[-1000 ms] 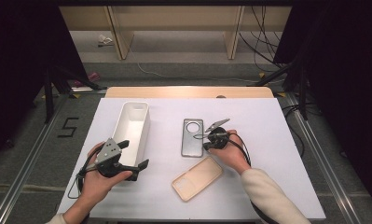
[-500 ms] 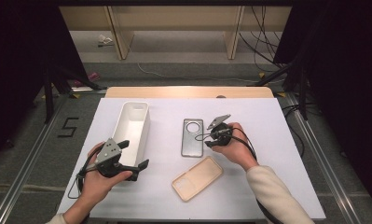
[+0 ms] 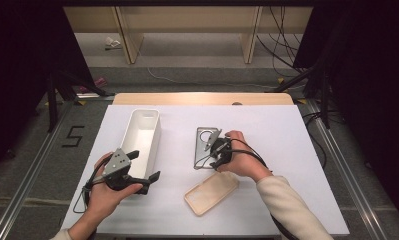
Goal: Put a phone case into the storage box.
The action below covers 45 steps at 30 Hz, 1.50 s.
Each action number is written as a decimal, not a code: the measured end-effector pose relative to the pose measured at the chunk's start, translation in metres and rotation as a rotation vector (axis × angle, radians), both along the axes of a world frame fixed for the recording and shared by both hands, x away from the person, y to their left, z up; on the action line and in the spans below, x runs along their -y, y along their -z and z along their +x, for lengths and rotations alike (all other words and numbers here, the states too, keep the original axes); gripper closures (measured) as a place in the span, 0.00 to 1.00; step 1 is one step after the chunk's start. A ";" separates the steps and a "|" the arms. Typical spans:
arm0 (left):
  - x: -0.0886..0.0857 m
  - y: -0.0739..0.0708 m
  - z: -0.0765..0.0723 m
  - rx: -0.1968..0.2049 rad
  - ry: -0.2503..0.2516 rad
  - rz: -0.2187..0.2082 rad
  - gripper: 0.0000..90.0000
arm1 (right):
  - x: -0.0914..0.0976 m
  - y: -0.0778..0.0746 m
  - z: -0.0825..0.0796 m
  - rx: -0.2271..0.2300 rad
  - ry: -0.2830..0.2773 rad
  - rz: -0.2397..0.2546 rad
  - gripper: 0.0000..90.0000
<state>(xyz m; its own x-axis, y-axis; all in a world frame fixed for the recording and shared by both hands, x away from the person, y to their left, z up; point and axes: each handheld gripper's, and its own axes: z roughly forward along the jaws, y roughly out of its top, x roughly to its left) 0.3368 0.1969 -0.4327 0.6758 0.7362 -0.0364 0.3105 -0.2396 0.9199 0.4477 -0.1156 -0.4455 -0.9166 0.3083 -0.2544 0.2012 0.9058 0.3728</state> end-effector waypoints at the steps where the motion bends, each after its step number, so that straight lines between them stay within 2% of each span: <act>1: 0.000 0.000 0.000 0.000 0.001 0.000 0.00 | -0.004 0.001 -0.001 -0.006 -0.001 -0.011 0.42; 6: 0.001 0.000 0.000 -0.001 0.004 0.002 0.00 | -0.016 0.004 0.001 -0.018 -0.041 -0.074 0.43; 17: 0.001 0.000 0.000 -0.002 0.005 0.001 0.00 | -0.035 0.007 0.003 -0.026 -0.108 -0.148 0.44; 23: 0.001 0.001 0.000 -0.003 0.006 0.000 0.00 | -0.042 0.009 0.002 -0.047 -0.122 -0.210 0.45; 24: 0.001 0.001 0.000 -0.003 0.007 0.000 0.00 | -0.043 0.011 0.003 -0.039 -0.139 -0.204 0.46; 25: 0.001 0.000 0.000 -0.003 0.006 0.000 0.00 | -0.045 0.010 0.003 -0.051 -0.131 -0.220 0.46; 38: 0.001 0.001 -0.001 -0.002 0.011 0.000 0.00 | -0.054 0.011 0.005 -0.053 -0.174 -0.281 0.52; 45: 0.002 0.001 -0.001 -0.005 0.011 -0.001 0.00 | -0.058 0.011 0.006 -0.083 -0.204 -0.305 0.63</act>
<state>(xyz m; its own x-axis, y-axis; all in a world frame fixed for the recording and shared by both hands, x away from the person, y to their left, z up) 0.3361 0.1952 -0.4335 0.6837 0.7286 -0.0404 0.3127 -0.2425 0.9184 0.4535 -0.0574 -0.4561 -0.9727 0.0385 -0.2287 0.0231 0.9973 0.0697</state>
